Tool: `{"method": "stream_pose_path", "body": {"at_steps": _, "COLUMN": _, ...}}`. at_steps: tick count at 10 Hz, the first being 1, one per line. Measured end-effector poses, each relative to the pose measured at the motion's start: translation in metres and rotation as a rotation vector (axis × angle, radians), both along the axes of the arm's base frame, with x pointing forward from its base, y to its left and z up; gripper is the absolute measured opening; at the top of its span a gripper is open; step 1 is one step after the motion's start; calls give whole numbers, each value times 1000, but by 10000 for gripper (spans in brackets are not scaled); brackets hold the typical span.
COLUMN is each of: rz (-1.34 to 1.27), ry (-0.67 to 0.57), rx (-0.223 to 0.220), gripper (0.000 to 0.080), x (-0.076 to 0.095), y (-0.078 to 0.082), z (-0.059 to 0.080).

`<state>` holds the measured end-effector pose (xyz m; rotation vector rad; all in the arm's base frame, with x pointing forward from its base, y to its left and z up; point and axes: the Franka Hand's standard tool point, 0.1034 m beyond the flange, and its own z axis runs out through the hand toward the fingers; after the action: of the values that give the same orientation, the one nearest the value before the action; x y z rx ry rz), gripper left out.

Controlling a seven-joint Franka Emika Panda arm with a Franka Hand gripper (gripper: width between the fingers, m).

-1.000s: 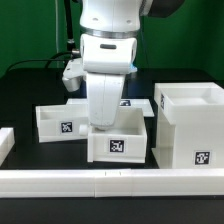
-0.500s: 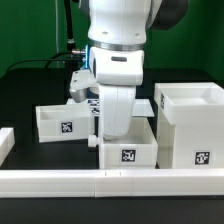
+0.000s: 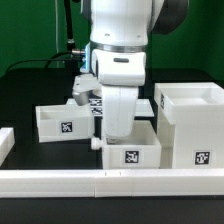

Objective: Assemble drawer

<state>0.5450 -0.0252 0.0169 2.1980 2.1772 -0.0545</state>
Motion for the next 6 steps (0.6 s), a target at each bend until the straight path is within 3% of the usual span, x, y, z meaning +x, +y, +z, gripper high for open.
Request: {"method": "stream_pose_path", "body": {"at_steps": 6, "rz": 2, "ry": -5, "rx": 1, "gripper": 38, "x": 3, "y": 4, "z": -4}}
